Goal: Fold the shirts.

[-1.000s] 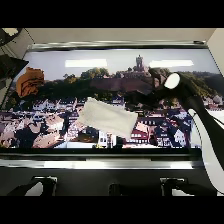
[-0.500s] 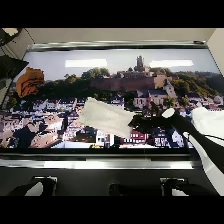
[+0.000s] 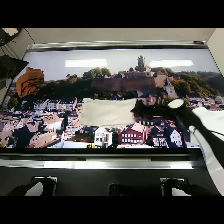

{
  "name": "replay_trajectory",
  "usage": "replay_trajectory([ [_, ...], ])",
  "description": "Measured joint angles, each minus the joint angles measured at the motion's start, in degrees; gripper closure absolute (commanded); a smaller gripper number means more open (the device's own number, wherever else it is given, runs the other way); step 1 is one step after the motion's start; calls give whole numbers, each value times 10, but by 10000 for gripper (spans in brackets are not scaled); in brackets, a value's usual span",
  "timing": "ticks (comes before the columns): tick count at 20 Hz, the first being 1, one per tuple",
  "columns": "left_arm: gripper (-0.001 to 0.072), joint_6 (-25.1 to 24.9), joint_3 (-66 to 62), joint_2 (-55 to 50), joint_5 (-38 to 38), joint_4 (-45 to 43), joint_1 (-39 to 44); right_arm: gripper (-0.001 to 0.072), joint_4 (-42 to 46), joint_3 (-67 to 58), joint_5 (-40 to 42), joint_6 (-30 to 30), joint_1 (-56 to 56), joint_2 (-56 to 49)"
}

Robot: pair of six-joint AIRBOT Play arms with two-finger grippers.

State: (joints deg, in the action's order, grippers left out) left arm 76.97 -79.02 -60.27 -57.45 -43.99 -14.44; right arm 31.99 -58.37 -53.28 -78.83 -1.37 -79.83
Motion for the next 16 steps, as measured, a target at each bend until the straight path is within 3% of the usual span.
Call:
replay_trajectory([
  [9, 669, 0, 0, 0, 0, 0, 0, 659, 176, -347, -254, -122, 316, 18],
  [16, 669, 0, 0, 0, 0, 0, 0, 659, 217, -453, -372, -198, 487, 23],
])
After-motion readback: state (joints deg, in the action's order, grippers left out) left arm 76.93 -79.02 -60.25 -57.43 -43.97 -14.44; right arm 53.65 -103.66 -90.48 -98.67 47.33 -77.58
